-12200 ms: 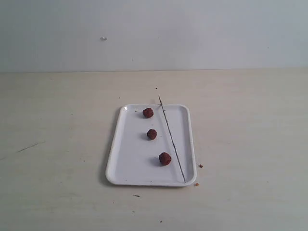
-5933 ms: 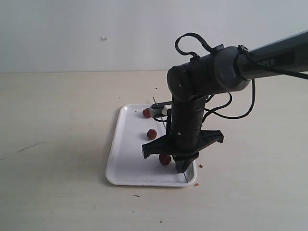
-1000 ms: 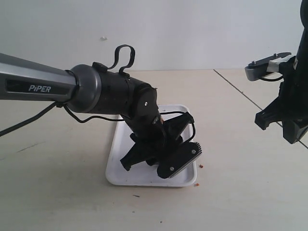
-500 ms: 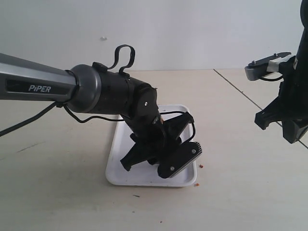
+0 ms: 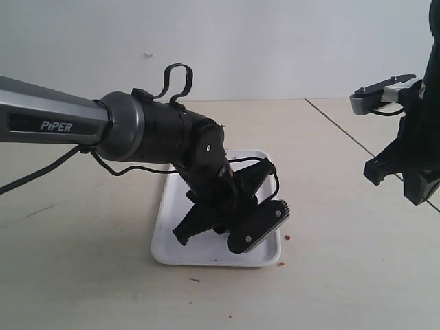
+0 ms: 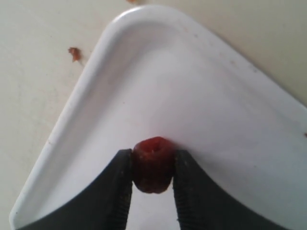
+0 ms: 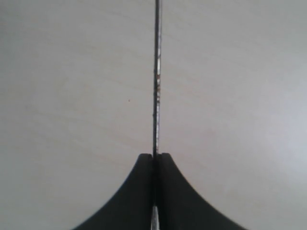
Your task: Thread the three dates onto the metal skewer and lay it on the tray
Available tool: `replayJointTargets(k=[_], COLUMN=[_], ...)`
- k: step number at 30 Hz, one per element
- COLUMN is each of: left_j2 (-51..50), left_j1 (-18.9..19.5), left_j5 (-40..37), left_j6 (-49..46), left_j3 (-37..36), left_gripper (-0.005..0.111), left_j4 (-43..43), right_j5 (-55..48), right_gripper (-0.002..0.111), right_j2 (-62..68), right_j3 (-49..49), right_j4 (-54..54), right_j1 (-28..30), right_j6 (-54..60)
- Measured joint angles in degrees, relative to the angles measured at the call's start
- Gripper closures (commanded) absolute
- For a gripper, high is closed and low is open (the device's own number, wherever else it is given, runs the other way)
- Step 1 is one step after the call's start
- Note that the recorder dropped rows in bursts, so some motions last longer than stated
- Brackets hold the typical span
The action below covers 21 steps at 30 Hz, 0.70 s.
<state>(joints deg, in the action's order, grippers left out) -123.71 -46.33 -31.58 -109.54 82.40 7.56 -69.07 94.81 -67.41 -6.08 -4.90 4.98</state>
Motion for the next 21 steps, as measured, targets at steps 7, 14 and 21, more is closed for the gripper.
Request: replayJointTargets(k=[7, 14, 21], left_j2=[1.86, 6.17, 7.58], left_j1=[0.0, 3.93, 9.81], left_j5=[4.76, 9.7, 12.63], left_j6=[2.34, 6.81, 9.04], left_j3=[0.0, 0.0, 0.03], left_gripper=[0.076, 0.076, 0.076], left_j4=[-0.12, -0.12, -0.12], right_j5=[-0.8, -0.93, -1.06], right_gripper=[0.108, 0.108, 0.108], right_j2=[0.0, 0.0, 0.0], right_j3=[0.0, 0.0, 1.98], right_j4=[0.45, 5.06, 16.95], right_j1=[0.0, 0.0, 0.0], right_j6=[0.0, 2.59, 17.06])
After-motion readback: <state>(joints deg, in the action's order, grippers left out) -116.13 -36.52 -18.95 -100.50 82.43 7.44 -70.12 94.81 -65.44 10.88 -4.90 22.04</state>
